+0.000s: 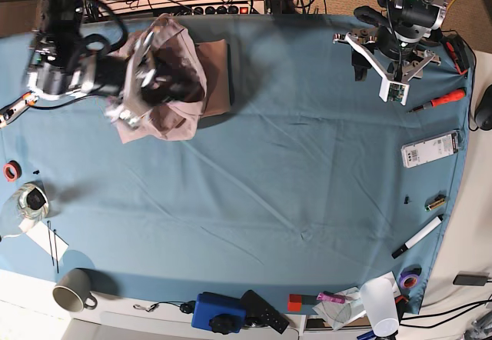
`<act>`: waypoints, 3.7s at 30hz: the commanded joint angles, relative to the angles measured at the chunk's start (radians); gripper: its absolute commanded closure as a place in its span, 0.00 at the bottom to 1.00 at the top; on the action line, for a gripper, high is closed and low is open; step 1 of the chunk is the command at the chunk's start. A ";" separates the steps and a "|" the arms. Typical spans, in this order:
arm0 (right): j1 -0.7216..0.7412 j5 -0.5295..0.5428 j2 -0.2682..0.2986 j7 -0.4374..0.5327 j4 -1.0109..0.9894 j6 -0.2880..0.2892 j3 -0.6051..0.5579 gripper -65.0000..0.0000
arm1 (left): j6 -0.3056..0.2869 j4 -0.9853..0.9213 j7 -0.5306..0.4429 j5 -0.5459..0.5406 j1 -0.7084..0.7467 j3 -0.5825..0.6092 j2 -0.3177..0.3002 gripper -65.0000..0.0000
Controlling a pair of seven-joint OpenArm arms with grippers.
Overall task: Fold the T-shirt properly
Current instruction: 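Grasp the bundle edge with the right gripper and tuck it under, then release the folded shirt and raise the right gripper away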
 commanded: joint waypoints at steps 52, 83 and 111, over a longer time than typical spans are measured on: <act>0.368 -0.338 -0.156 0.087 -0.290 0.001 -0.404 0.74 | 0.000 0.019 -0.015 -0.003 0.003 -0.002 0.000 0.53; 0.071 0.054 -0.068 0.017 -0.521 0.001 -0.095 0.74 | -0.001 0.019 -0.041 -0.032 0.000 -0.002 0.000 0.53; -0.184 -0.212 -0.139 0.017 0.073 0.001 0.354 1.00 | 0.090 0.019 -0.043 0.223 0.119 -0.002 -0.061 1.00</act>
